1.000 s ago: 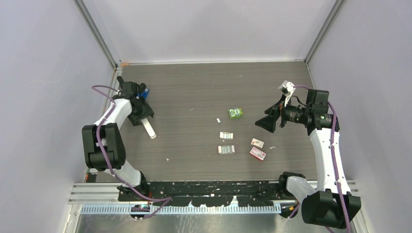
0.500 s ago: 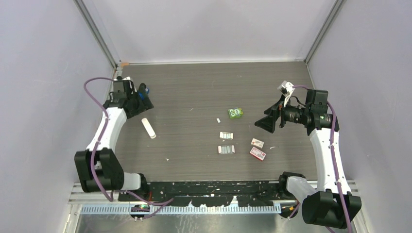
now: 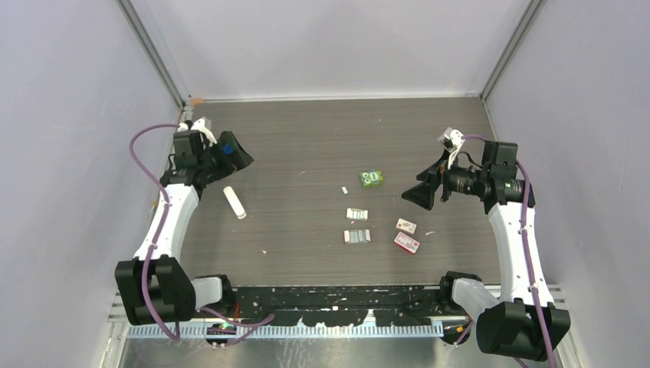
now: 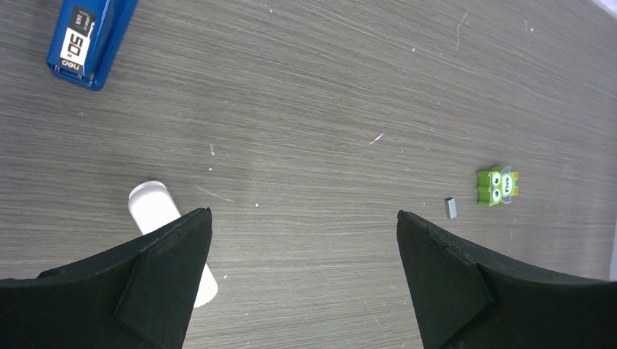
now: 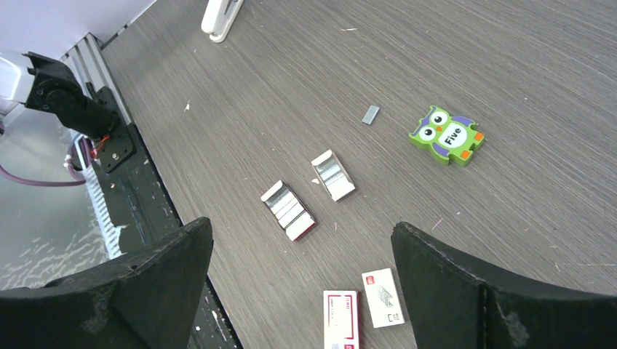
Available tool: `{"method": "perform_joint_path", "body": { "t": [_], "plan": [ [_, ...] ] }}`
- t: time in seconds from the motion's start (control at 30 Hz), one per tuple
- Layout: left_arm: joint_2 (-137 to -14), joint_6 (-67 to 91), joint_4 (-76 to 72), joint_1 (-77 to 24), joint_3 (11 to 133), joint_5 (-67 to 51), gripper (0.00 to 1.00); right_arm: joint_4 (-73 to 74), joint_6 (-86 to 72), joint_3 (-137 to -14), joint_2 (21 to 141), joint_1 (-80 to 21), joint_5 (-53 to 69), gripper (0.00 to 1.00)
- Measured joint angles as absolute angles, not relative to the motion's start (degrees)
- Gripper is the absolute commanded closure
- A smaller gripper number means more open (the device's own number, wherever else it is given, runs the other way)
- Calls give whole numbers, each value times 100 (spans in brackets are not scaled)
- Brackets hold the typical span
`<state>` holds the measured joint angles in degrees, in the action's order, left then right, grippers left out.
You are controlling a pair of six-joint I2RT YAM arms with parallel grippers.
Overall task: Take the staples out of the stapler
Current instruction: Move the stapler to the center of the board.
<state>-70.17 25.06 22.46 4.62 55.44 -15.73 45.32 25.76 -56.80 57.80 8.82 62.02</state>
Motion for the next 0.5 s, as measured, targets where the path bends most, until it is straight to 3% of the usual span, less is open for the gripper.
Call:
{"method": "perform_joint_path", "body": {
  "t": [0.27, 0.5],
  "plan": [
    [-7487, 2661, 2731, 429, 5686, -895, 0, 4534, 2576, -5680, 5859, 873, 6202, 3],
    [-7979, 2773, 3142, 357, 5795, -419, 10, 4534, 2576, -5680, 5865, 873, 6202, 3]
  ]
}}
